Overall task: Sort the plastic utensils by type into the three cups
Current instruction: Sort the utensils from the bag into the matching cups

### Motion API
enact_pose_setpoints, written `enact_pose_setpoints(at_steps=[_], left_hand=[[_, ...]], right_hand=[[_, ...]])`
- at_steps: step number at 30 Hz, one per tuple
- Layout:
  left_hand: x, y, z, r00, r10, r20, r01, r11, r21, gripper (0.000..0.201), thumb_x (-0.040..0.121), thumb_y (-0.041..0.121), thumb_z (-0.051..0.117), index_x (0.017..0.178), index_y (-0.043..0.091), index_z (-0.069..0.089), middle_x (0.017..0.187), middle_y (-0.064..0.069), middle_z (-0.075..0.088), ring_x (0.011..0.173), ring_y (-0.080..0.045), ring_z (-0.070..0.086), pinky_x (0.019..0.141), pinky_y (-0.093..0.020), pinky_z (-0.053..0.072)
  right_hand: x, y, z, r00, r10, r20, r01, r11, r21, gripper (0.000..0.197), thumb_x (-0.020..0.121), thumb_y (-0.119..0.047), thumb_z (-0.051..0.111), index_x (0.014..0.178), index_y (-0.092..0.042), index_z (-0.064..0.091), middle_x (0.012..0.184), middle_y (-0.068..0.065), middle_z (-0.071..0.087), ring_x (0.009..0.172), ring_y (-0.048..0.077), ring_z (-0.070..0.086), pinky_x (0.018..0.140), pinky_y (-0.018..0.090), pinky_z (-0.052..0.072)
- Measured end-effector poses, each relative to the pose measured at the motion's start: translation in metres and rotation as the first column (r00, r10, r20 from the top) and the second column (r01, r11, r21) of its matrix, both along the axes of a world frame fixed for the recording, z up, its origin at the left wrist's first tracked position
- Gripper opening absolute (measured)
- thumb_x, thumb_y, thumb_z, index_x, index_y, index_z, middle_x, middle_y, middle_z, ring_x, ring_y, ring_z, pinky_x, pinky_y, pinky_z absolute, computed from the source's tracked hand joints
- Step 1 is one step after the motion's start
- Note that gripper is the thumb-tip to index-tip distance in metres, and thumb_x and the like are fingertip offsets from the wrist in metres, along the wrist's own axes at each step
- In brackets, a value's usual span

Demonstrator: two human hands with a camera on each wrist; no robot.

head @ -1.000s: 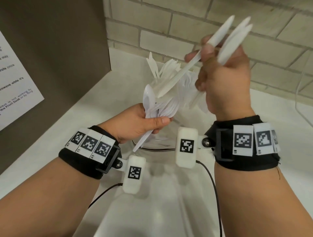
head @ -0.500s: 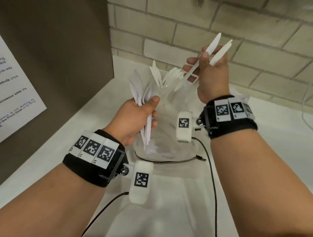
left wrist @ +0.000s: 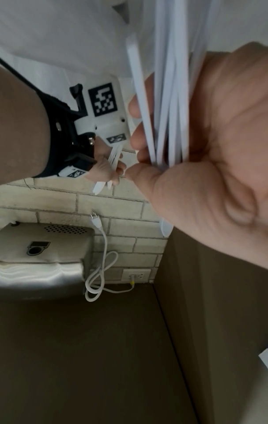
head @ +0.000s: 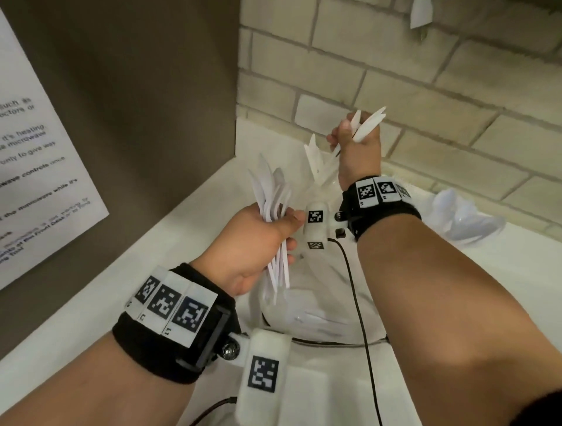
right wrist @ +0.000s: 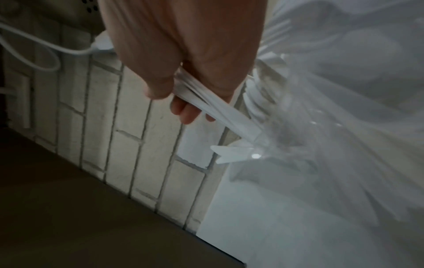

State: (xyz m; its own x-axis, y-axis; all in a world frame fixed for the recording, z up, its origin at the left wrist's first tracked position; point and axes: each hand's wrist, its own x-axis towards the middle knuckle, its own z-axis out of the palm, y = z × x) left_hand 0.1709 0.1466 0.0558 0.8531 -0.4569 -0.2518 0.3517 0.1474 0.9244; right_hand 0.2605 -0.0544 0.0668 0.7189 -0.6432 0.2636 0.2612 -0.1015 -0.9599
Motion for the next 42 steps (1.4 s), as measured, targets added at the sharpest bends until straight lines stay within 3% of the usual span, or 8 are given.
enact_pose_setpoints(at_steps=[4,8,14,22,25,28,33,42], left_hand=[[0.001,0.0,-0.003,1.0,0.007,-0.007,-0.007,1.0,-0.007,0.011,0.086,0.021,0.068,0.081,0.014,0.061,0.056,0.008,0.056,0.058,-0.01,0.057,0.06,-0.028,0.056],[-0.001,-0.001,-0.002,1.0,0.012,0.0,-0.012,1.0,0.001,0.01,0.087,0.021,0.068,0.083,0.014,0.062,0.058,0.007,0.056,0.059,-0.011,0.057,0.06,-0.028,0.057],[-0.005,-0.001,-0.001,1.0,-0.01,0.0,0.01,1.0,-0.012,0.011,0.086,0.022,0.068,0.083,0.014,0.062,0.055,0.009,0.058,0.056,-0.008,0.059,0.063,-0.028,0.058],[-0.015,0.005,0.0,0.991,-0.121,-0.051,0.115,0.987,-0.116,0.015,0.089,0.024,0.062,0.082,0.011,0.061,0.068,-0.001,0.063,0.066,-0.015,0.064,0.077,-0.034,0.056],[-0.023,0.003,0.0,0.985,-0.165,-0.057,0.157,0.978,-0.136,0.017,0.089,0.024,0.062,0.079,0.012,0.059,0.066,-0.001,0.057,0.063,-0.015,0.061,0.084,-0.041,0.055],[-0.029,-0.001,-0.001,0.976,-0.213,-0.038,0.207,0.969,-0.133,0.017,0.089,0.025,0.063,0.077,0.013,0.058,0.066,-0.001,0.052,0.06,-0.013,0.055,0.072,-0.035,0.056],[-0.039,-0.007,-0.003,0.934,-0.355,-0.034,0.35,0.93,-0.112,0.013,0.091,0.023,0.059,0.081,0.015,0.06,0.069,0.0,0.048,0.063,-0.011,0.049,0.064,-0.027,0.047],[-0.041,-0.002,-0.018,0.858,-0.499,-0.122,0.474,0.861,-0.185,0.018,0.083,0.031,0.063,0.087,0.013,0.059,0.074,-0.001,0.051,0.066,-0.012,0.052,0.066,-0.026,0.05]], right_hand=[[-0.001,-0.002,-0.012,0.986,0.032,-0.162,-0.024,0.998,0.053,0.043,0.084,-0.016,0.069,0.121,-0.019,0.049,0.113,0.006,0.064,0.101,0.012,0.061,0.083,0.02,0.043],[-0.002,-0.001,-0.005,0.985,0.027,-0.172,-0.019,0.999,0.049,0.052,0.09,-0.011,0.063,0.137,-0.014,0.042,0.138,0.01,0.05,0.124,0.016,0.05,0.093,0.021,0.038],[-0.007,-0.005,0.016,0.981,-0.02,-0.192,-0.005,0.992,-0.129,0.047,0.088,-0.006,0.058,0.133,-0.017,0.05,0.141,0.001,0.049,0.131,0.014,0.043,0.11,0.029,0.035],[-0.083,0.016,0.063,0.986,0.027,-0.167,-0.061,0.977,-0.204,0.019,0.087,-0.008,0.06,0.099,-0.018,0.07,0.092,-0.009,0.069,0.083,0.003,0.061,0.074,0.012,0.045],[-0.133,0.033,0.067,0.965,0.146,-0.218,-0.185,0.968,-0.172,0.014,0.087,-0.009,0.062,0.095,-0.017,0.07,0.088,-0.002,0.07,0.077,0.012,0.062,0.072,0.023,0.047],[-0.17,0.051,0.058,0.936,0.166,-0.309,-0.244,0.941,-0.234,0.012,0.089,-0.01,0.062,0.095,-0.018,0.069,0.084,0.0,0.07,0.067,0.011,0.063,0.067,0.026,0.051],[-0.19,0.072,0.035,0.895,0.072,-0.44,-0.197,0.949,-0.245,0.024,0.087,-0.033,0.067,0.1,-0.013,0.068,0.079,-0.001,0.07,0.06,0.009,0.065,0.058,0.025,0.056],[-0.202,0.08,0.021,0.83,0.12,-0.544,-0.182,0.981,-0.062,0.026,0.091,-0.042,0.059,0.098,-0.017,0.065,0.083,-0.001,0.068,0.051,0.007,0.06,0.055,0.027,0.048]])
